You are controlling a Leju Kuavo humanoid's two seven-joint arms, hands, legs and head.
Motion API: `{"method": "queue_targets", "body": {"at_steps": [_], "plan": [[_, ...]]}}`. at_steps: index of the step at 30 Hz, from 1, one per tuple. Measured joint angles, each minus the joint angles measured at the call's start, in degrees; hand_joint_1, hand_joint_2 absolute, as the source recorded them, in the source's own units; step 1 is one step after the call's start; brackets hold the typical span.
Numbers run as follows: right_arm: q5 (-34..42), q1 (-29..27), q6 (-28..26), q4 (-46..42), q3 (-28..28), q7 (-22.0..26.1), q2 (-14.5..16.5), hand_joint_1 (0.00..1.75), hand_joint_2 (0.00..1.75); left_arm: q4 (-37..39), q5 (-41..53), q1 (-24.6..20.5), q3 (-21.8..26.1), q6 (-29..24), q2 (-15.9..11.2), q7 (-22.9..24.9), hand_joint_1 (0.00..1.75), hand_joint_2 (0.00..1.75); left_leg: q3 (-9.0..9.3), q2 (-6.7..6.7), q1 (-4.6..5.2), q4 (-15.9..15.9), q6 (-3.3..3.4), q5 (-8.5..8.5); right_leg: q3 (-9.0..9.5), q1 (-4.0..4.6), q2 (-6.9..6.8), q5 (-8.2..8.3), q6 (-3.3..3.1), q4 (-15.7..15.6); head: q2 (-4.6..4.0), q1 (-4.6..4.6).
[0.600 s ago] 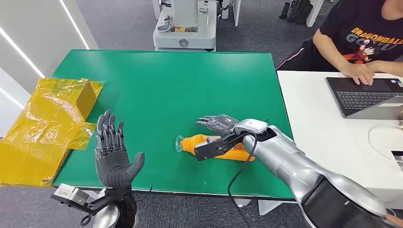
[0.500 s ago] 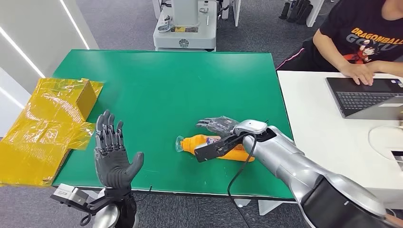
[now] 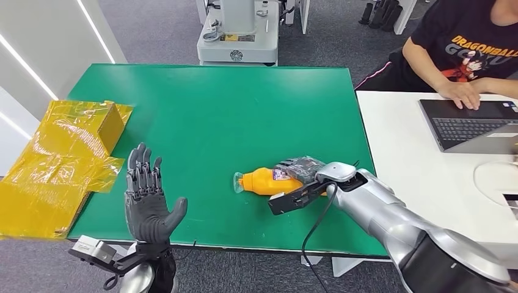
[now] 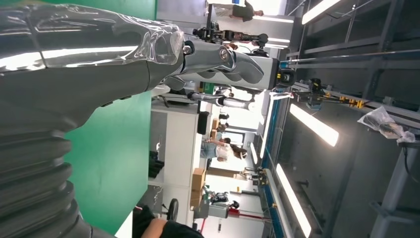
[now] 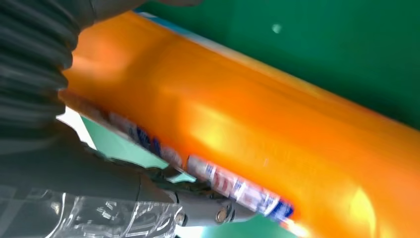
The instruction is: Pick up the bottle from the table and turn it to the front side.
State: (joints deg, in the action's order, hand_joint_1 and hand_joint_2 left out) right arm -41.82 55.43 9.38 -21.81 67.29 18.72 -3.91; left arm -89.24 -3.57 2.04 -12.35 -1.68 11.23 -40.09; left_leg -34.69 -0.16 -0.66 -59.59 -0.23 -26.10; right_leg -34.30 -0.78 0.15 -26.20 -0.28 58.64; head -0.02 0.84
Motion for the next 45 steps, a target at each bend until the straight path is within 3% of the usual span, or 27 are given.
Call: {"method": "queue_targets", "body": {"at_steps": [9,14,22,34,38,45], "plan": [[-1.1,-0.6,-1.1,-0.3,1.2,-1.9,-2.5,0.00,1.75,0.0,0.1,0.6,0.1,0.1,0.0,0.0,0.00,1.75,0.01,0.06,0.00,0.0,0.00,0.00,0.00,0.00,0.05,0.00,0.00,0.0,0.00,-0.01],[-4.6,-1.1,-4.6,-1.4,2.4,-6.6,-3.7,0.00,1.75,0.0,0.3,0.9,0.1,0.7,0.0,0.0,0.00,1.75,0.06,0.05,-0.01,0.0,0.00,0.00,0.04,0.01,0.05,0.00,0.00,0.0,0.00,0.01],[-6.0,-2.9,-6.8,-4.4,2.6,-9.3,-6.8,0.00,1.75,0.0,0.6,1.6,0.1,0.0,0.0,0.0,0.00,1.75,0.19,0.05,0.00,0.0,0.03,0.01,0.22,0.00,0.03,0.05,0.07,-0.1,0.00,0.00],[-7.7,-3.3,-5.1,-6.6,1.4,-10.6,-9.3,0.03,1.75,0.0,0.0,2.2,-0.2,-1.4,0.0,0.0,0.00,1.75,0.19,0.04,0.00,-0.1,0.09,0.05,0.28,0.00,0.02,0.12,0.17,-0.1,0.00,-0.01],[-7.9,-3.3,-4.9,-6.7,1.1,-10.5,-9.7,1.69,1.75,0.0,0.0,2.2,-0.3,-1.6,0.0,0.0,0.00,1.75,0.19,0.05,0.00,-0.1,0.09,0.05,0.28,0.00,0.02,0.13,0.17,-0.1,0.00,0.00],[-7.9,-4.0,-5.9,-6.7,-0.1,-9.9,-9.8,1.75,1.75,0.0,-0.5,2.2,-0.8,-2.7,-0.1,0.0,0.00,1.75,0.19,0.05,0.00,-0.1,0.09,0.06,0.28,0.00,0.03,0.14,0.16,-0.1,0.00,-0.01]]}}
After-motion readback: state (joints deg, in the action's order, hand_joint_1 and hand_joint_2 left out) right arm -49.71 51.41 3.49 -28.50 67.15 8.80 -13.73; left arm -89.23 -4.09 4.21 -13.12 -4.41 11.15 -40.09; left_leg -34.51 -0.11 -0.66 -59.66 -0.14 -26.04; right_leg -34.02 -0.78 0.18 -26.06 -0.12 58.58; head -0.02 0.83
